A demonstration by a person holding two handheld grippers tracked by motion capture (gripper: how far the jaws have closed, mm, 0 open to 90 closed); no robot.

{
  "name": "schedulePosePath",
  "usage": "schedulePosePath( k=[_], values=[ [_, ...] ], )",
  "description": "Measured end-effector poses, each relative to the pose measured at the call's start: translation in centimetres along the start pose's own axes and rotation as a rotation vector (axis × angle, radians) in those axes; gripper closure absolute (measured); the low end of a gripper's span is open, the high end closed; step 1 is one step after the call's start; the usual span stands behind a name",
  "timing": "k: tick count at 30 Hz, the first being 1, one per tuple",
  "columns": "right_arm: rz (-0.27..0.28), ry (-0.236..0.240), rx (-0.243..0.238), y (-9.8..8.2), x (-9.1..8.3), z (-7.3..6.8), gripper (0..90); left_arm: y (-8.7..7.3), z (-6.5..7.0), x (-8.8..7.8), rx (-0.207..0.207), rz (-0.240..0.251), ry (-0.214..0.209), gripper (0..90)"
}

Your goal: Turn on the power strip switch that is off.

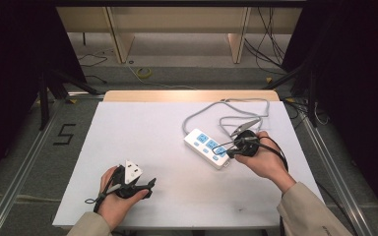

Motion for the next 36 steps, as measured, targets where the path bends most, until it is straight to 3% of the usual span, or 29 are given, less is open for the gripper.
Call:
schedulePosePath(
  k=[36],
  values=[
    [-0.048, 0.002, -0.012, 1.5, 0.8, 0.0, 90.0, 0.0, 0.0, 0.0, 0.0, 0.0, 0.001, 23.6]
  ],
)
Point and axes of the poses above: each handheld gripper's, and its own axes: x roughly forward along the jaws, y roughly out of its top, z roughly to its right, the point moved 6 cm from there along x, roughly forward along the jaws, and after that the axes turned 12 degrees about -y, right-handed, at the moved point
